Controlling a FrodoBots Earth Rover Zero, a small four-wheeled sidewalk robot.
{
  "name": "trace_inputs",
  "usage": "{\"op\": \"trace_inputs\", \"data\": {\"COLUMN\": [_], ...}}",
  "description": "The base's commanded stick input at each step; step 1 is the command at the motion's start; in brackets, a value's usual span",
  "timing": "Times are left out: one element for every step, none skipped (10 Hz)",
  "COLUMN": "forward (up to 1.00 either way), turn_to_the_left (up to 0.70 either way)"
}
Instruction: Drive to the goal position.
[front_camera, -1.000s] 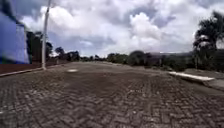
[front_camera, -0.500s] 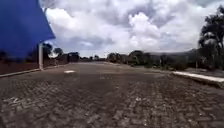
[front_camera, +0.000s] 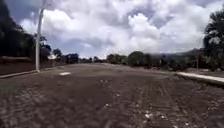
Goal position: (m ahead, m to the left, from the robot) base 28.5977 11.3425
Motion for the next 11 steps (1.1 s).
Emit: {"op": "trace_inputs", "data": {"forward": [1.0,1.0,1.0,1.0,1.0,1.0,1.0,1.0,1.0,1.0,1.0], "turn_to_the_left": [0.0,0.0,0.0,0.0,0.0,0.0,0.0,0.0,0.0,0.0,0.0]}}
